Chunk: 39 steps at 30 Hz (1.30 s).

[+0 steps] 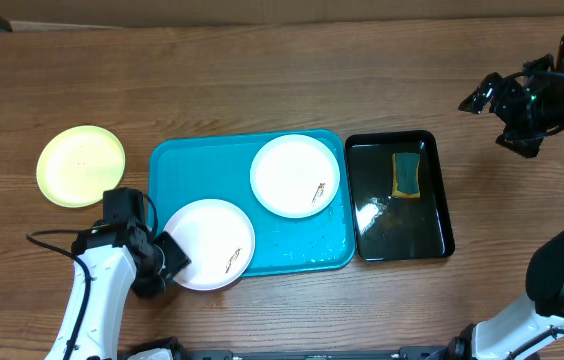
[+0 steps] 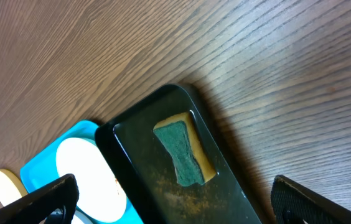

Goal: Clean dirty plates on tray and stack at the side
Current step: 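Grip the lower white plate's rim with the left gripper and slide it up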

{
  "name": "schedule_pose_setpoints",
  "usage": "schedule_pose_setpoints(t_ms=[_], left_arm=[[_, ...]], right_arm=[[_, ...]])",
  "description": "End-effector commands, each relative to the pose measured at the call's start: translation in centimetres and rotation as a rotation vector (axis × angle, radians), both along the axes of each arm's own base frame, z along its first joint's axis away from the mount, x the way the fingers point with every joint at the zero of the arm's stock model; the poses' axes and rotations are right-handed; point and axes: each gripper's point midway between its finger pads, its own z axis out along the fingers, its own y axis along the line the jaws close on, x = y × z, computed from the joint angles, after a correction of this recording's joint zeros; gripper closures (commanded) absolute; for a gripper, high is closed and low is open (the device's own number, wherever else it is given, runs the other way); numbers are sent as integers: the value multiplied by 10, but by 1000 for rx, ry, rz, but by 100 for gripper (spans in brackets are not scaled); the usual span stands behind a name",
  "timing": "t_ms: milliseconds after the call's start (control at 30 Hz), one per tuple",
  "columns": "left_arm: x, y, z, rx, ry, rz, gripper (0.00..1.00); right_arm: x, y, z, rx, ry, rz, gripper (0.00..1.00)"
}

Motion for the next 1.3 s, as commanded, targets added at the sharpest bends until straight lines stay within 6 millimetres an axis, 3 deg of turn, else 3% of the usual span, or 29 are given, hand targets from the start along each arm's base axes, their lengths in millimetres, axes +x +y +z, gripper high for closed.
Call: schedule_pose_setpoints(t_ms=[0, 267, 467, 1267], left_arm=[[-10, -9, 2, -51, 22, -27, 55], [-16, -15, -8, -61, 31, -50, 66], [-6, -13, -9, -52, -12, -51, 96], [64, 8, 2, -2, -267, 277, 96]], right_arm=[[3, -1, 17, -10, -51, 1, 0], [3, -1, 17, -10, -51, 1, 0], [3, -1, 17, -10, -51, 1, 0], [3, -1, 17, -10, -51, 1, 0]])
